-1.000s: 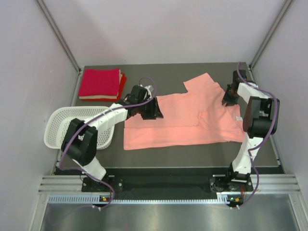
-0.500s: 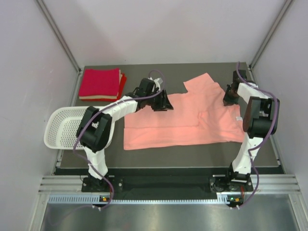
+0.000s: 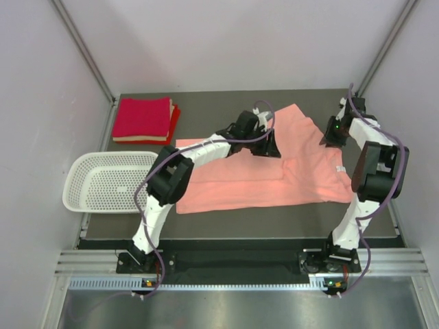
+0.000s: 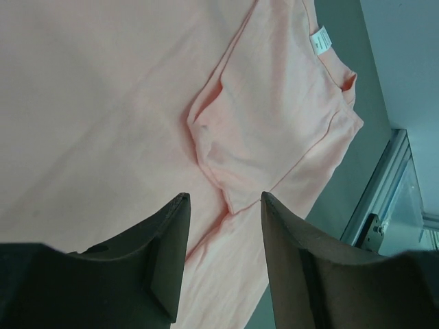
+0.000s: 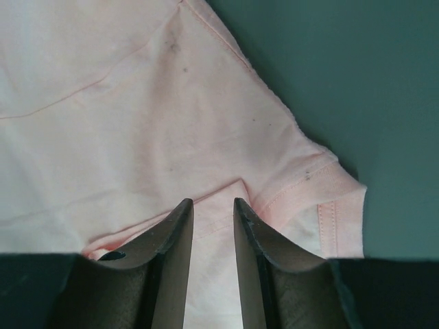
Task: Fold and stack the t-shirts
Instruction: Fold the tshirt
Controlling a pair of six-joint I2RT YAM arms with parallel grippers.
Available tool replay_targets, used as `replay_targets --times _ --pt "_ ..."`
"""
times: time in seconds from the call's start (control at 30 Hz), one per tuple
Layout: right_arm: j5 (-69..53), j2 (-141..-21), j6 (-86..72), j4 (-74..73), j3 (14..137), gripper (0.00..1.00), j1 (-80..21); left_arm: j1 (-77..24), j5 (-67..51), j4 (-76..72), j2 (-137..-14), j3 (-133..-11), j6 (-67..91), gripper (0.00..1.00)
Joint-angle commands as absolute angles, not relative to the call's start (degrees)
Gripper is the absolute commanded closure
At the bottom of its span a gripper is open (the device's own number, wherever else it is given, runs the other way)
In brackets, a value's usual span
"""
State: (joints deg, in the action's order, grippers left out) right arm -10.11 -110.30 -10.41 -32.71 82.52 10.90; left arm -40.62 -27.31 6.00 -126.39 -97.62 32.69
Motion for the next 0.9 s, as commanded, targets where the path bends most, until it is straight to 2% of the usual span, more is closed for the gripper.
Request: replay_targets --times 0.0,0.3,0.47,0.67,0.87 --pt "-14.1 -110.1 -8.7 -32.6 84.1 0.69 12.6 -41.9 -25.4 4.5 -129.4 -102.9 30.5 0.5" --pt "-15.3 -110.4 -7.3 -32.8 83.0 0.68 14.4 -44.8 -21.0 3.8 -136.8 -108.3 30.1 0.49" --pt "-21.3 -110.9 -7.0 -29.5 80.1 0.68 17.2 -45.0 -20.9 4.7 -139.6 -111.4 30.3 0.5" --pt "-21.9 -111.9 -5.9 -29.4 79.3 0.68 17.7 -45.1 -21.8 4.7 -141.2 -113.7 31.2 0.5" --pt "-24.2 -113.2 -5.7 -29.2 79.2 0.7 17.7 -45.4 -22.2 4.6 -141.6 -114.2 31.5 0.56"
